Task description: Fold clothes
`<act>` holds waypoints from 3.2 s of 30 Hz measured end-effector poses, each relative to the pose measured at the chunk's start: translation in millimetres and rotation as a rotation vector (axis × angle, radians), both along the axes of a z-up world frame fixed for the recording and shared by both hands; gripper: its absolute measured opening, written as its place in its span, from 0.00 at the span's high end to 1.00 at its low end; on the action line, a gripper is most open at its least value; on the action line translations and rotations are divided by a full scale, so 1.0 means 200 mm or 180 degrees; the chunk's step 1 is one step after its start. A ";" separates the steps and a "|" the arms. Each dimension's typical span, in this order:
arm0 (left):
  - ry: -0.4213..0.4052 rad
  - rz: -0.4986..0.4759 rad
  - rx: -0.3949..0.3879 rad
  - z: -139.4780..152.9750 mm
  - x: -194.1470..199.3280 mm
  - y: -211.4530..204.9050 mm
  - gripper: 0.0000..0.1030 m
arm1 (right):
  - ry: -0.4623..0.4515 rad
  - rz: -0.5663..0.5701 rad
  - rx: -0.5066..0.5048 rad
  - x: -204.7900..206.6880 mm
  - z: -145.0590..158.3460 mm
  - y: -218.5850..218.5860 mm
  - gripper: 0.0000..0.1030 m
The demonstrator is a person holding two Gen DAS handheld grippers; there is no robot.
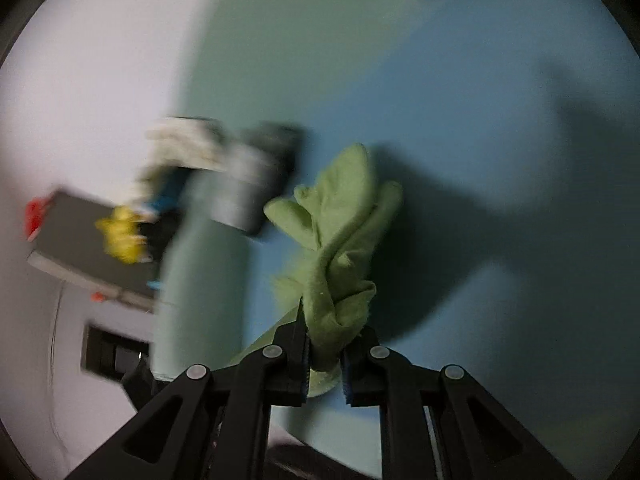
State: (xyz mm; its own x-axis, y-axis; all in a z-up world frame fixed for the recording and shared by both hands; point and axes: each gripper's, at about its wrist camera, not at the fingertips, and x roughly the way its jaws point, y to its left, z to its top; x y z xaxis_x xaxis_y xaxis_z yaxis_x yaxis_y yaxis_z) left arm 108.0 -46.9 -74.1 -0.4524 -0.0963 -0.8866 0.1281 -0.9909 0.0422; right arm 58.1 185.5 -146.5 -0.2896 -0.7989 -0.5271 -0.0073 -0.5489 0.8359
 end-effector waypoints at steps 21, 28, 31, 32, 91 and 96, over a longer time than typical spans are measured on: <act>0.0079 -0.0075 0.0827 0.18 0.22 -0.03 0.84 | -0.0024 -0.0073 -0.0434 0.22 0.12 0.23 0.88; 0.0908 -0.0132 0.1942 0.62 0.30 -0.17 0.84 | 0.0993 -0.0091 -0.0692 0.27 0.67 0.31 0.88; 0.1018 -0.0160 0.2228 0.73 0.31 -0.19 0.84 | 0.1279 -0.0020 -0.0889 0.29 0.86 0.32 0.88; 0.1019 -0.0137 0.2339 0.75 0.30 -0.21 0.84 | 0.1332 0.0000 -0.0928 0.28 0.90 0.32 0.88; 0.1422 0.1388 -0.0141 0.63 -0.44 -0.92 0.21 | 0.3180 0.1277 0.1758 -0.87 1.14 -1.21 0.11; 0.1558 0.1530 0.0097 0.78 -0.35 -0.88 0.21 | 0.2779 0.1211 0.1359 -0.89 1.17 -1.12 0.11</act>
State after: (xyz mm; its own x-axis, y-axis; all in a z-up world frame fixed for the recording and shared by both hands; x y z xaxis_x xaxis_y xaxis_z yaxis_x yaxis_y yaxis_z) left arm 38.6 -223.5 81.6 -0.7150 -0.3648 -0.5964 0.5511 -0.8190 -0.1596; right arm -119.3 -37.6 86.8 -0.4740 -0.7138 -0.5155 0.7417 -0.6392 0.2032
